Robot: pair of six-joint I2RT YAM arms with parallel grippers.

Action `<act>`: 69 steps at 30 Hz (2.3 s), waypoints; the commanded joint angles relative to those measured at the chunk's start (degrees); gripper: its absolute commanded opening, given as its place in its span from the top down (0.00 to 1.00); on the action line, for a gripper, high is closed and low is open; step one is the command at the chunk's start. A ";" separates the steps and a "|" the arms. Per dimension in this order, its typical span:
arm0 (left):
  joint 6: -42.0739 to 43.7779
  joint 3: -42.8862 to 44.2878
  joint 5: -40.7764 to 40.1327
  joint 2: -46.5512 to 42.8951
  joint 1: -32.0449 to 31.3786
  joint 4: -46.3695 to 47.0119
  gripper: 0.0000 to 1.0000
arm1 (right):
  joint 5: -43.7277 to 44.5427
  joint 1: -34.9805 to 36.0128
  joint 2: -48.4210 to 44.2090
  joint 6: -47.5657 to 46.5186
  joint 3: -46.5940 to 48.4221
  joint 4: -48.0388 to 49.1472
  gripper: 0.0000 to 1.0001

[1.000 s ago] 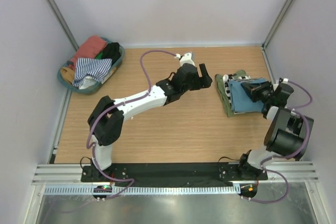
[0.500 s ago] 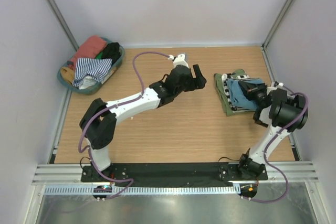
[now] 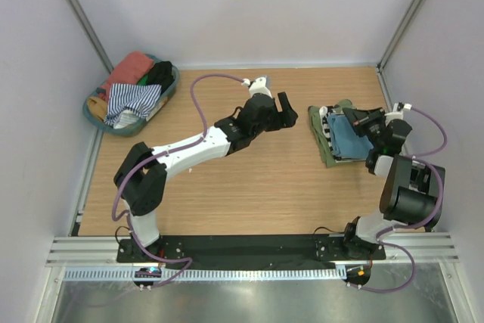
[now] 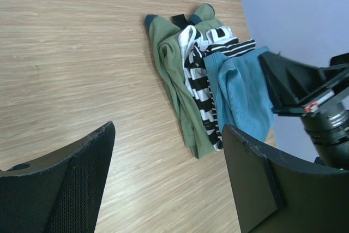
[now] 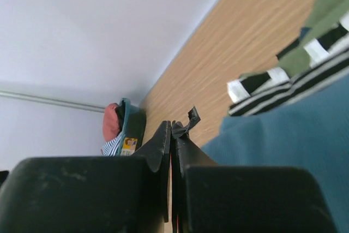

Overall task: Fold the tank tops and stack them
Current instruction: Neatly place the folded tank top to the corner

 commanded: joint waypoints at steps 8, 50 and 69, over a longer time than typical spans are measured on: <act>0.90 -0.52 -1.33 -3.70 0.18 1.31 0.20 | 10.06 10.99 11.56 -4.44 -6.12 6.74 0.99; 10.30 -49.99 -16.80 -56.33 5.28 -6.78 0.00 | 21.83 30.32 -42.93 -32.38 -1.91 -51.79 0.01; 19.62 -61.69 -14.95 -76.39 5.28 -6.43 0.00 | 32.40 44.48 -37.04 -32.21 -12.72 -36.42 0.00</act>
